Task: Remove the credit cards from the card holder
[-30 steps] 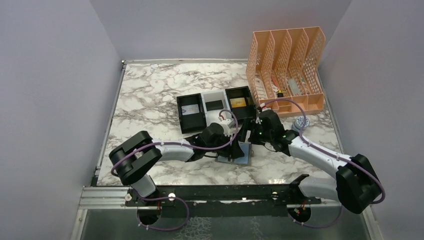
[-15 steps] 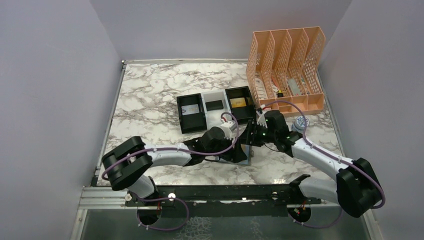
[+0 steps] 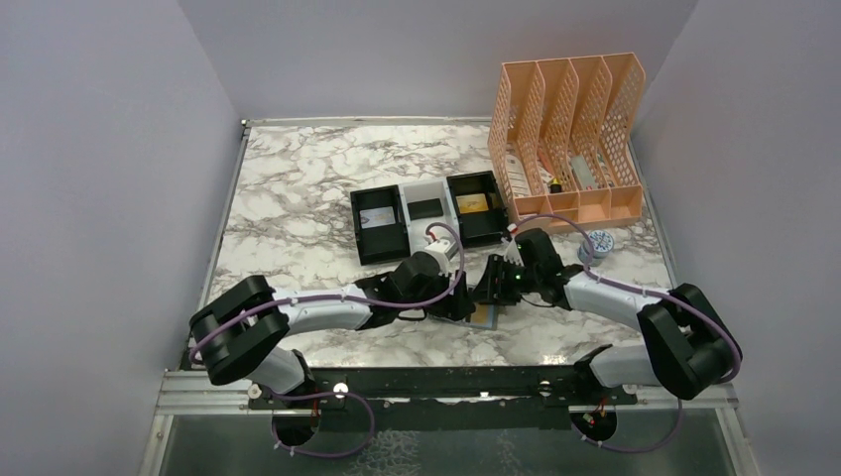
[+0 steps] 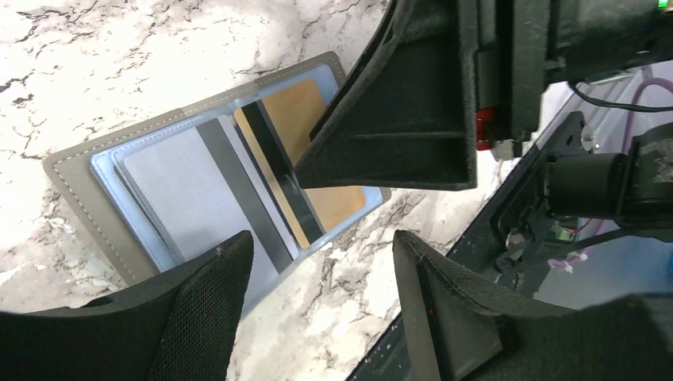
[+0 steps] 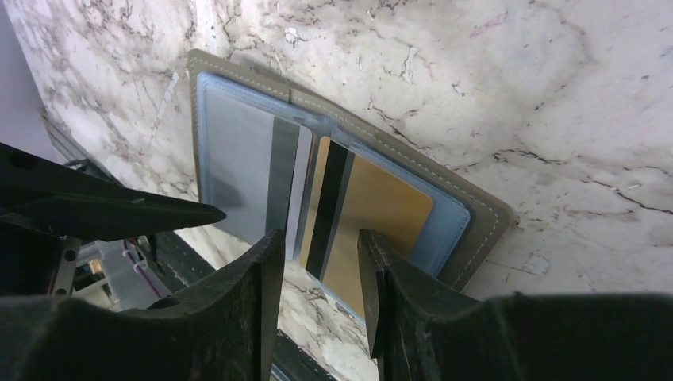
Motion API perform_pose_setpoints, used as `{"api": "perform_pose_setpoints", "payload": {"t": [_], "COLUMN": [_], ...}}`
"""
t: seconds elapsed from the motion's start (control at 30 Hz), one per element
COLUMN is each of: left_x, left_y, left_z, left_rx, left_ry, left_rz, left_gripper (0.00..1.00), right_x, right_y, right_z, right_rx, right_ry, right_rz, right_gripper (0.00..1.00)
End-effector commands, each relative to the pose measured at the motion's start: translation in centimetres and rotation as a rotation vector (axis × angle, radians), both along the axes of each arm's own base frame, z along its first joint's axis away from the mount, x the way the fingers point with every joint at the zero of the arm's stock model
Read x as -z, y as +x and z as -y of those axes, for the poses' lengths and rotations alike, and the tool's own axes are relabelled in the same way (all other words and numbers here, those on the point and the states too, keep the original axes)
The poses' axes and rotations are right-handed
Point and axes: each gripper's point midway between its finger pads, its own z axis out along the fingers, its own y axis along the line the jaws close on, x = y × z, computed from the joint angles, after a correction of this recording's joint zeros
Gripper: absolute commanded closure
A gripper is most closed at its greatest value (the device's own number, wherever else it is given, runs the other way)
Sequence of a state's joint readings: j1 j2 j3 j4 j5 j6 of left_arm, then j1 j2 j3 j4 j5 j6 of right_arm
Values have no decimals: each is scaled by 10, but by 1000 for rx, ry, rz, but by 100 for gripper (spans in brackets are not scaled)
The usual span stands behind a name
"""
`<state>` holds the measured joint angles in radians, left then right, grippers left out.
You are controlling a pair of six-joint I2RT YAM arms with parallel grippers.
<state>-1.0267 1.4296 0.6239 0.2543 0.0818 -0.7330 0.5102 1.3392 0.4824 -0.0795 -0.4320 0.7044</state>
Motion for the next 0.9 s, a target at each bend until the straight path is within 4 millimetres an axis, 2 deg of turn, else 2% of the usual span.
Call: {"api": "perform_pose_setpoints", "payload": {"t": [0.0,0.13,0.27,0.4,0.53,0.7,0.87], "left_x": [3,7,11,27,40,48,46], "left_y": [7,9,12,18,20,16,11], "left_z": [17,33,43,35,26,24,29], "left_rx": [42,71,89,19,-18,-13,1], "left_ry": [-1,-8,-7,42,94,104,63], "left_rz": [6,-9,-19,-42,-49,-73,-96], "left_gripper": [32,34,38,40,40,40,47], "right_x": [30,36,30,17,12,19,28], "right_y": [0,-3,-2,6,9,3,-1], "right_z": [29,37,41,45,48,40,39], "right_rx": [80,112,143,190,215,169,172], "right_ry": [-159,-182,-184,-177,-179,-158,-159], "right_rz": [3,1,20,77,97,57,22], "right_gripper": [59,59,59,59,59,61,64]}}
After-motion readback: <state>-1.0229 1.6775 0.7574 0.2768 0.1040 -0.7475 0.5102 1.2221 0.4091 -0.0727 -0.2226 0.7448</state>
